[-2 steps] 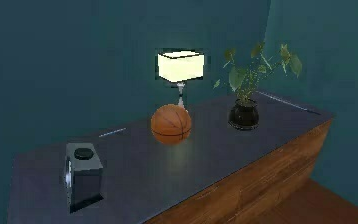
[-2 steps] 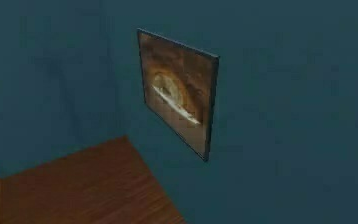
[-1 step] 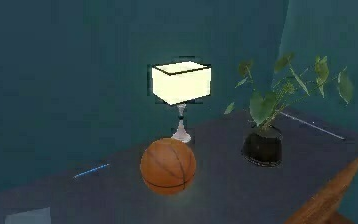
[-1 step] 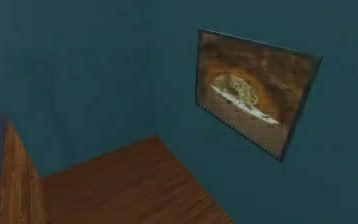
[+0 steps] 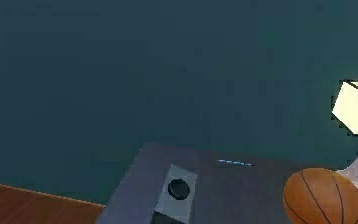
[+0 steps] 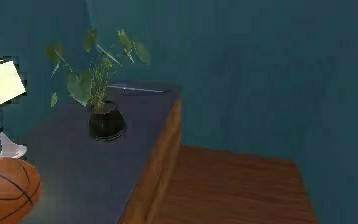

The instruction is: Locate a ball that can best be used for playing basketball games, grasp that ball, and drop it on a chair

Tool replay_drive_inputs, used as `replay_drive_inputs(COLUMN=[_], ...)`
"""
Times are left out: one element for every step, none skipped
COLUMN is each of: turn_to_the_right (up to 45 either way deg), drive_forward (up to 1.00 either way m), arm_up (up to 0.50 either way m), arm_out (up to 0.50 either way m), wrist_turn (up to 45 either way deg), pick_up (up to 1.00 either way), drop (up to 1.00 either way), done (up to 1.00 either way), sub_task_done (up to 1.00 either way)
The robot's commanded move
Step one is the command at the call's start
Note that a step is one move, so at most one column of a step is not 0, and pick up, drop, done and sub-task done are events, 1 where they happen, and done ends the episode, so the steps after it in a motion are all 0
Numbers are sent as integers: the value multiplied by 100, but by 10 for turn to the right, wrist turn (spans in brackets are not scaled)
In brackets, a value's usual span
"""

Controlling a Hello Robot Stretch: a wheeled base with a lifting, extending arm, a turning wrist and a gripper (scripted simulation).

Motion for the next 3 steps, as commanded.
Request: replay_drive_inputs(turn_to_the_right=[-420, 0, 0], drive_forward=[0, 0, 0], arm_up=[0, 50, 38], arm_out=[0, 0, 0], wrist_turn=[0, 0, 0], pick_up=[0, 0, 0], drop=[0, 0, 0], done=[0, 0, 0], sub_task_done=[0, 0, 0])
